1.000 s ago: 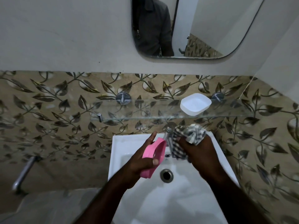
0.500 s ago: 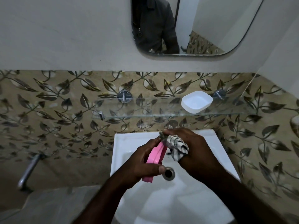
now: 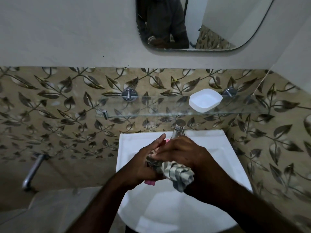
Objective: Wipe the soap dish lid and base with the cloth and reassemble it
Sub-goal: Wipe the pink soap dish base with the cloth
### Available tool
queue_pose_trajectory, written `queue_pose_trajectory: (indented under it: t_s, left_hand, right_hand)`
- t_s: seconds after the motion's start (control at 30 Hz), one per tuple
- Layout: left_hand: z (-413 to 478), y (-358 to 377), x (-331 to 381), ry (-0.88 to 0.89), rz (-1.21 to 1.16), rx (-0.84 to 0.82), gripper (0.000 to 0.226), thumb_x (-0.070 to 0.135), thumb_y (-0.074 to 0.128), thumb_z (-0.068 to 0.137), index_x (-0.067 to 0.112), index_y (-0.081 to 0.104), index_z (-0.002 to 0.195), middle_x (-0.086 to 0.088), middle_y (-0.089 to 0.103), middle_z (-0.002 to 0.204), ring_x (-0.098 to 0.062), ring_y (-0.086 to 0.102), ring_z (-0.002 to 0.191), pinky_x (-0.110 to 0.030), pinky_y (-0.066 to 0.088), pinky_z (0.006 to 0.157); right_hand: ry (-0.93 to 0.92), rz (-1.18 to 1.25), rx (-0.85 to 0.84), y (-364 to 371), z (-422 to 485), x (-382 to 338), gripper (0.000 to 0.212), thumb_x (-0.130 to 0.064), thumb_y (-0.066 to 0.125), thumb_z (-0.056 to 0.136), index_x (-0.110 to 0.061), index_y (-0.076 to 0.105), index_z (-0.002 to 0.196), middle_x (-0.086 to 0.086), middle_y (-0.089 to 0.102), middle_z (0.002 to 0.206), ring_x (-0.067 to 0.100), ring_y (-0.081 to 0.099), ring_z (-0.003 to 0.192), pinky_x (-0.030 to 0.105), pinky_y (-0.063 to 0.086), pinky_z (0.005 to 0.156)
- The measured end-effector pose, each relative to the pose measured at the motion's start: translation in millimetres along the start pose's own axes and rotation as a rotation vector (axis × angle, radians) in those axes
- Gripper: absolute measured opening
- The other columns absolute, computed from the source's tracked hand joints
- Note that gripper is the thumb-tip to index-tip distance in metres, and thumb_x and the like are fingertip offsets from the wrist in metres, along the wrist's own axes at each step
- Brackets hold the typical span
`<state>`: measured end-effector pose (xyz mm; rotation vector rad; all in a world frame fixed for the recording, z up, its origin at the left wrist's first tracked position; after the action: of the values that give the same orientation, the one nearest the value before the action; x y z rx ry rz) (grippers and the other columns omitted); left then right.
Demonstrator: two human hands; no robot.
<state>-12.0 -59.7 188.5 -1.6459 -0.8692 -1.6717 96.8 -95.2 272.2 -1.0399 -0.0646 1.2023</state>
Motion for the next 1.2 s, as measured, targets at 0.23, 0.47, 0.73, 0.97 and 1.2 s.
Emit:
queue_pose_trajectory:
  t_s: [0.23,0.47,0.73,0.97,1.2]
  left_hand:
    - [4,4,13,0.049,-0.039,0.010,0.080,0.022,0.071,0.059,0.017,0.044,0.135,0.008,0.067,0.076,-0.001,0.057,0.058,-0.010,0.043,0.052]
    - [1,-3,14,0.044,-0.010,0.011,0.094,0.020,0.071,0.059,0.025,0.029,0.143,0.011,0.068,0.073,-0.003,0.058,0.050,-0.012,0.045,0.049]
    - [-4,-11,12,-0.005,0.094,0.035,0.104,0.014,0.072,0.054,0.013,0.024,0.146,0.009,0.061,0.122,0.007,0.063,0.074,-0.011,0.048,0.066]
    - [-2,5,23,0.002,0.167,-0.082,0.106,0.026,0.072,0.061,0.033,0.013,0.149,0.028,0.055,0.125,0.003,0.056,0.104,-0.021,0.051,0.070]
    - [-2,5,19,-0.056,0.198,-0.098,0.099,0.038,0.074,0.056,0.044,0.024,0.142,0.025,0.053,0.125,-0.006,0.060,0.099,-0.033,0.056,0.070]
  right_hand:
    - [0.222,-0.072,0.109,-12,-5,33,0.072,-0.002,0.066,0.060,-0.032,0.052,0.124,-0.049,0.046,0.120,0.005,0.054,0.106,0.020,0.042,0.094]
    - [0.138,0.023,0.014,-2,-5,24,0.059,0.002,0.076,0.069,-0.018,0.063,0.122,-0.017,0.055,0.130,-0.008,0.039,0.130,0.024,0.038,0.108]
    - [0.088,0.032,-0.171,17,2,7,0.046,-0.006,0.063,0.080,-0.003,0.061,0.126,0.012,0.055,0.138,0.014,0.042,0.133,0.027,0.025,0.114]
    - [0.297,-0.154,-0.058,-7,-1,50,0.052,-0.001,0.063,0.064,-0.020,0.070,0.112,0.007,0.067,0.114,0.011,0.054,0.106,0.017,0.039,0.089]
    - [0.289,-0.023,0.167,-34,13,35,0.040,-0.006,0.061,0.072,-0.039,0.066,0.096,-0.021,0.063,0.090,-0.007,0.059,0.087,0.005,0.039,0.077]
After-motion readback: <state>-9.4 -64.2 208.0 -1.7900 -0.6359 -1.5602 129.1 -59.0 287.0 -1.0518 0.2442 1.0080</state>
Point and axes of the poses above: each hand's wrist, its own z-axis towards the middle knuckle, its own y-axis out of the palm, x = y × z, the point moved 6 cm from there along z, towards the middle knuckle
